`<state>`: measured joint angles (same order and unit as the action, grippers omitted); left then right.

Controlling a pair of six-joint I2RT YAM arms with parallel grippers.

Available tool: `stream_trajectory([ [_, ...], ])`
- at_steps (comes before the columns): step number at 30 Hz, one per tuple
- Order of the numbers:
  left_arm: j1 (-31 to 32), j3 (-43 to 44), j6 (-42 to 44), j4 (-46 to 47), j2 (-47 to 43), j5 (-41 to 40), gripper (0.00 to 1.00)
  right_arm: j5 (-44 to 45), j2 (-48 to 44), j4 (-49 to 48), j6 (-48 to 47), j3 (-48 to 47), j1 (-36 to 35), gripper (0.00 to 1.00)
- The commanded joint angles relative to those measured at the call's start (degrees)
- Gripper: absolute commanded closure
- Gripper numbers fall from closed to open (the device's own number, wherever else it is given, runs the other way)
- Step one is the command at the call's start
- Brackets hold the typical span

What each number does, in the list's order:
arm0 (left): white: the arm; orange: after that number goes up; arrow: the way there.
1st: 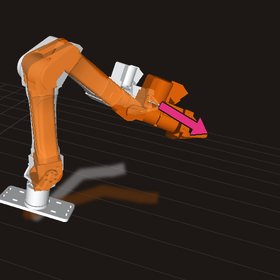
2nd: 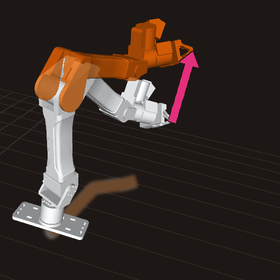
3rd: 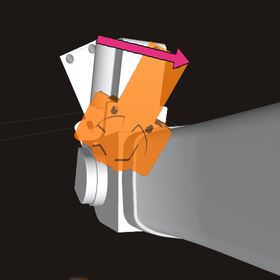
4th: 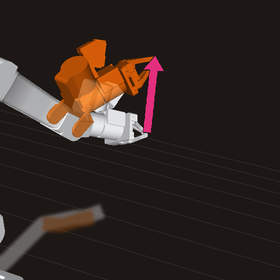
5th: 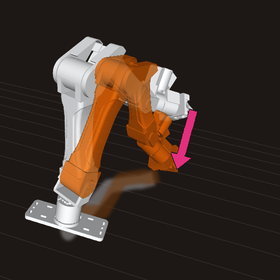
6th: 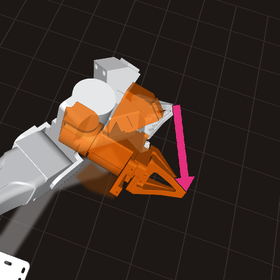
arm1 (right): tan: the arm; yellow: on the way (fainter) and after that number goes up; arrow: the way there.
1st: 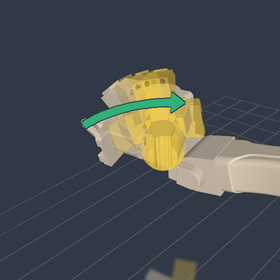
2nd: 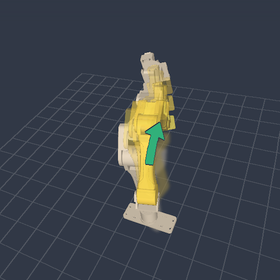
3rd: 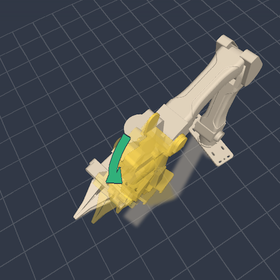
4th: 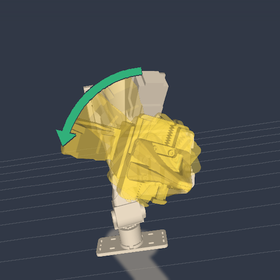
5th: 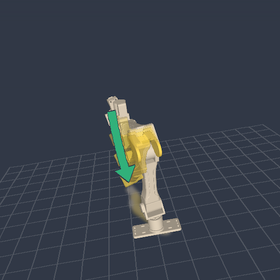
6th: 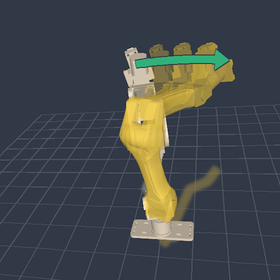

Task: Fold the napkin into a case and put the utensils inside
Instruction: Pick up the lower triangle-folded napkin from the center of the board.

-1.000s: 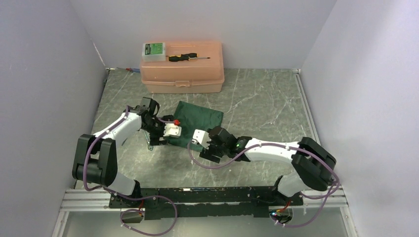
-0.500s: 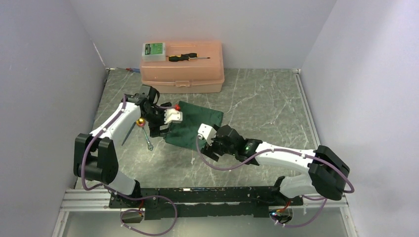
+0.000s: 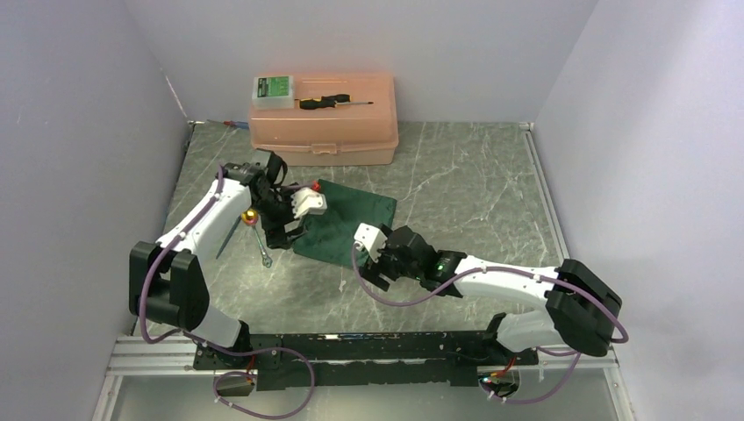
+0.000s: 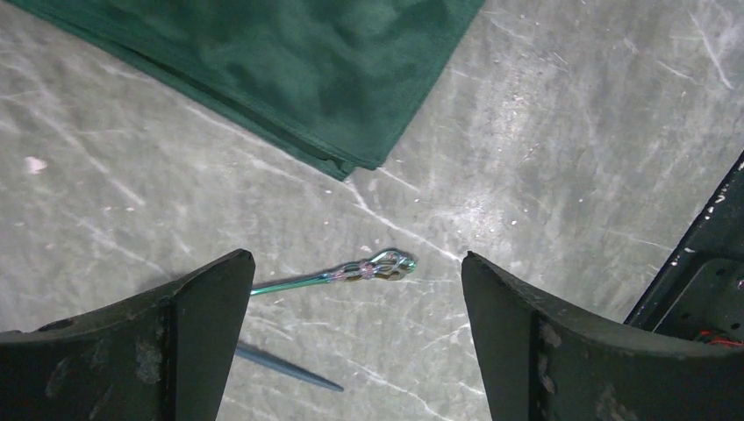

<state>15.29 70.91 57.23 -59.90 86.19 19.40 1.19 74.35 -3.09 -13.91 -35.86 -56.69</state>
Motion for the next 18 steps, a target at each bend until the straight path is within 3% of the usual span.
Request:
stream_trajectory([
  [1, -0.2, -5.2, 4.0, 2.9, -1.2, 3.9, 0.06, -0.9, 2.3, -2.5, 0.0, -0.8, -0.1, 0.17],
  [8, -0.3, -8.0, 6.2, 7.4, 6.6, 4.2, 0.16, 0.1, 8.5, -5.1, 4.3, -3.1, -0.4, 0.20],
  [18, -0.6, -12.4, 10.2, 13.5, 6.8, 5.0, 0.33, 2.9, 11.1, -6.9, 3.0, -3.7, -0.3, 0.31],
])
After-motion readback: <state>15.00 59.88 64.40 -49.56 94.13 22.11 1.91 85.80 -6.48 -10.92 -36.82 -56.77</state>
